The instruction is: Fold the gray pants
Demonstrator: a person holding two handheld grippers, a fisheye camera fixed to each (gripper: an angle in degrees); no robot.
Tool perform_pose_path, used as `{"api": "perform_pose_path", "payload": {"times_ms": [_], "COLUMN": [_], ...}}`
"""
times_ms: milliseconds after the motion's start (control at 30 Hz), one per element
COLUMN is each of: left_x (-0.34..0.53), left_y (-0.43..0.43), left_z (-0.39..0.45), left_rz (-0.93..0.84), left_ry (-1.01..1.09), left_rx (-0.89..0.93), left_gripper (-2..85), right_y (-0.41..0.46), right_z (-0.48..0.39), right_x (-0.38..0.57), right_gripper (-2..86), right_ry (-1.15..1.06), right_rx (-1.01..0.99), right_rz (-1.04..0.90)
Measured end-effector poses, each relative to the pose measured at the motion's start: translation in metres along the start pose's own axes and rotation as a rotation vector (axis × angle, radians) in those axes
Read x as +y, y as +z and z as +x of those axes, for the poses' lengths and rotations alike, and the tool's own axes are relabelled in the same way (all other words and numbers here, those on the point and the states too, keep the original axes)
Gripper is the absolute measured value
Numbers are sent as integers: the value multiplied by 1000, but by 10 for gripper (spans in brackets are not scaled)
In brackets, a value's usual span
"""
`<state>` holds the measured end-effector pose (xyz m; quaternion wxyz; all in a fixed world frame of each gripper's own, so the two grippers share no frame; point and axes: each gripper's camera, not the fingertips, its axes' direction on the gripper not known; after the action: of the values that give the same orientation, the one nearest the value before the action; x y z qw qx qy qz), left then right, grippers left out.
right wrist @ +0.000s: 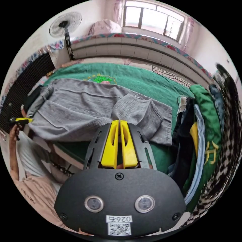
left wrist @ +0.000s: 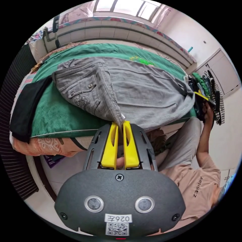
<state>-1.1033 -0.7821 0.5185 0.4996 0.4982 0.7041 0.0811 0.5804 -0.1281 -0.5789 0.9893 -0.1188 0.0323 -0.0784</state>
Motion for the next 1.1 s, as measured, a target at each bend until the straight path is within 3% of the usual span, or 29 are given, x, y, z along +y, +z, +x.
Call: {"api": "perform_pose_path", "payload": {"times_ms": [133,233,300,367,467,567,633,733,833,867,933,1000,1100], "left_x": [11,14,10,0,-43,-126,-174,-233,-246,-244,-241,-230,-204], "left_y": [-67,-102,-120,-145,-146,-96,-46,57,159,149,132,107,57], "left_z": [-10,-14,-15,-11,4,30,52,69,39,17,-26,-72,-158], "left_rz": [87,161,209,353,454,326,203,-35,-460,-400,-405,-345,-96], "left_ry": [-16,-16,-18,11,102,245,350,455,493,445,369,301,101], "left_rx": [30,-10,-69,-147,-165,-103,-80,-134,-273,-164,-65,-33,81], "left_gripper": [24,-2,-7,-9,-10,-10,-10,-9,-8,-8,-8,-8,-8], "right_y": [-48,-45,-39,-45,-84,-109,-91,-8,113,136,131,102,55], "right_z": [47,42,29,12,-4,-37,-64,-119,-124,-105,-73,-45,-25], "right_x": [112,172,196,215,210,175,134,61,45,62,90,114,136], "right_gripper": [-16,-15,-14,-13,-11,-10,-10,-9,-9,-9,-9,-9,-9], "right_ry": [59,12,-28,-6,92,81,51,-84,-172,-132,11,172,339], "right_rx": [-203,-221,-150,94,202,54,5,134,417,487,424,289,189], "right_rz": [126,55,-15,-68,50,274,260,53,-394,-489,-480,-346,-84]}}
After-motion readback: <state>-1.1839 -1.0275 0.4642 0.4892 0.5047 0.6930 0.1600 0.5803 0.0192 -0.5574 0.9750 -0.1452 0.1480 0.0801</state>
